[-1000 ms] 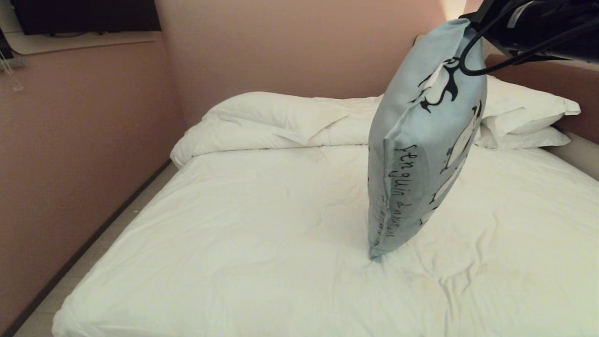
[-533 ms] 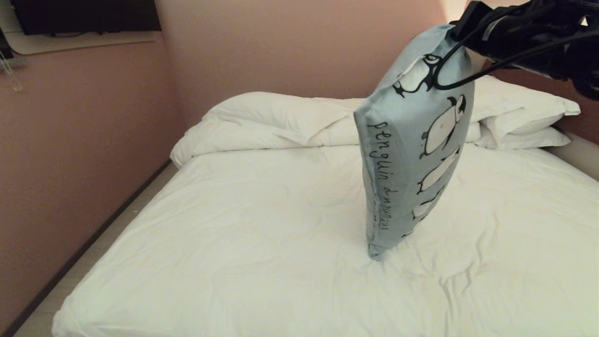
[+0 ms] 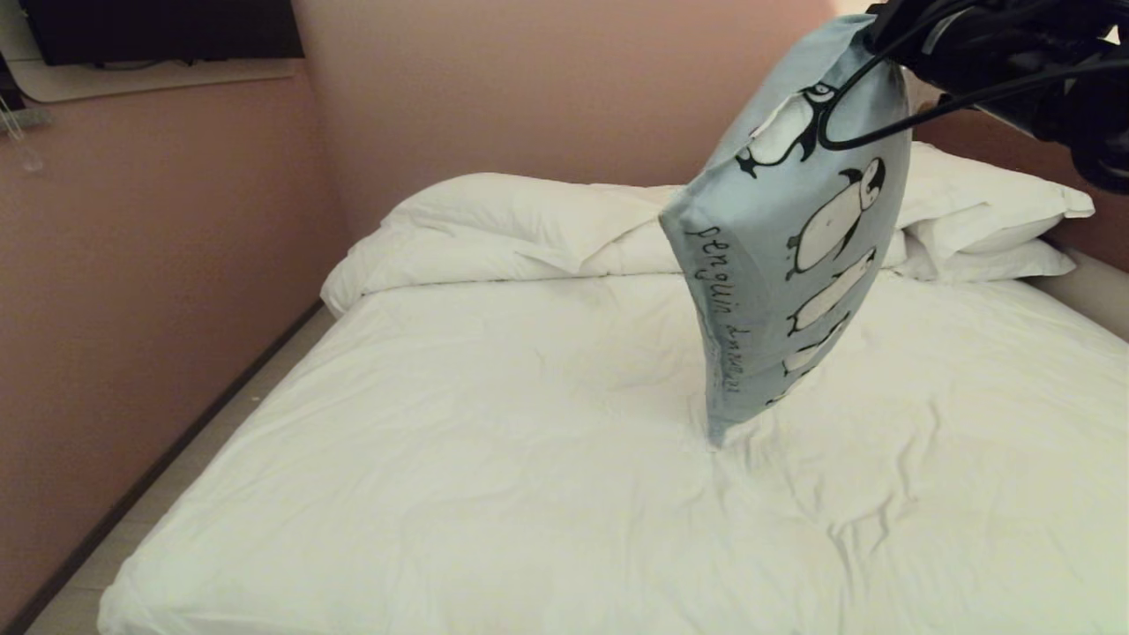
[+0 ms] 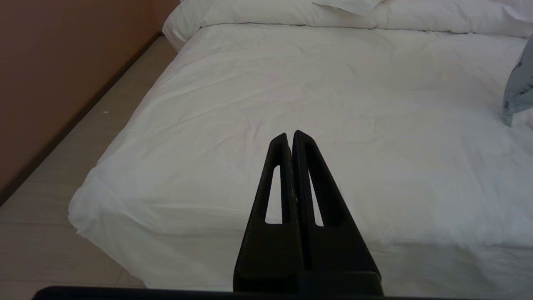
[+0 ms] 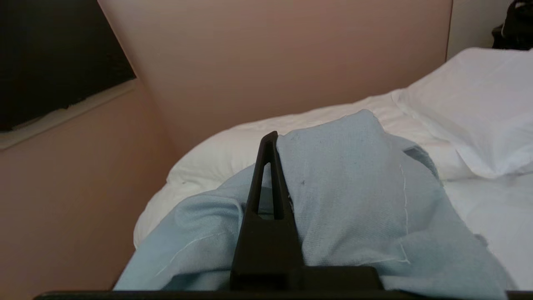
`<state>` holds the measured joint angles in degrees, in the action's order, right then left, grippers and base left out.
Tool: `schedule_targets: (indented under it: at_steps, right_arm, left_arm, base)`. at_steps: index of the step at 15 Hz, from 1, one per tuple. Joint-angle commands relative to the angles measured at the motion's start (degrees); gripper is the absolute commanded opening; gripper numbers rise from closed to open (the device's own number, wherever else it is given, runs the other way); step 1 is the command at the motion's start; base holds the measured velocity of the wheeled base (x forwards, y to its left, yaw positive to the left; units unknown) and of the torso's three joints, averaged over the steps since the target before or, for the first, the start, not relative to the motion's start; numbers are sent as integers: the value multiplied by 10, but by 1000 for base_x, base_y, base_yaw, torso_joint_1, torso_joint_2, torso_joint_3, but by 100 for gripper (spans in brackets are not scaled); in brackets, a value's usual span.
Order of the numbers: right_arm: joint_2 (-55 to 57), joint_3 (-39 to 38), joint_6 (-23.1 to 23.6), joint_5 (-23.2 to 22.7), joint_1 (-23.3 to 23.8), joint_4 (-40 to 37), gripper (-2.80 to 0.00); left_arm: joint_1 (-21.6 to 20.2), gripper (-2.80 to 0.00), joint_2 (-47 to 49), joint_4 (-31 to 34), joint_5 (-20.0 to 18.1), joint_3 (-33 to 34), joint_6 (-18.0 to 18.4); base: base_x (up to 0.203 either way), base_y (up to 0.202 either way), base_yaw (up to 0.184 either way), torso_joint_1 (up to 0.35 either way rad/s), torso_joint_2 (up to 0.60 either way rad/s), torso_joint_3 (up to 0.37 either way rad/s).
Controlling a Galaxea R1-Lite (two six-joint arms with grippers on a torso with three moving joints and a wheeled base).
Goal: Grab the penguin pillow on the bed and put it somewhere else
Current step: Move to the foot of the bed
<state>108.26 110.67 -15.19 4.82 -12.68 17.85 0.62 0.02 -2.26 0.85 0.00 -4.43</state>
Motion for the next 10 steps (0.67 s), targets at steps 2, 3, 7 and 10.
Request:
schedule_targets:
  at_steps: [2,3,7,10]
  right_arm:
    - [29,-4,1,19,0,12,-280]
    - [43,-4,2,26,0,17,-280]
    - [82,-2,9,41,7,36,-280]
    - [71,-1,9,41,20,38,-280]
  left_arm:
    - [0,-280,0,0,0,0,-1]
    - [0,-280,0,0,0,0,-1]
    - [0,-280,0,0,0,0,-1]
    - [0,-280,0,0,0,0,-1]
  base:
    - [0,0,0,0,0,0]
    - [0,0,0,0,0,0]
    - [0,0,0,0,0,0]
    - [0,0,0,0,0,0]
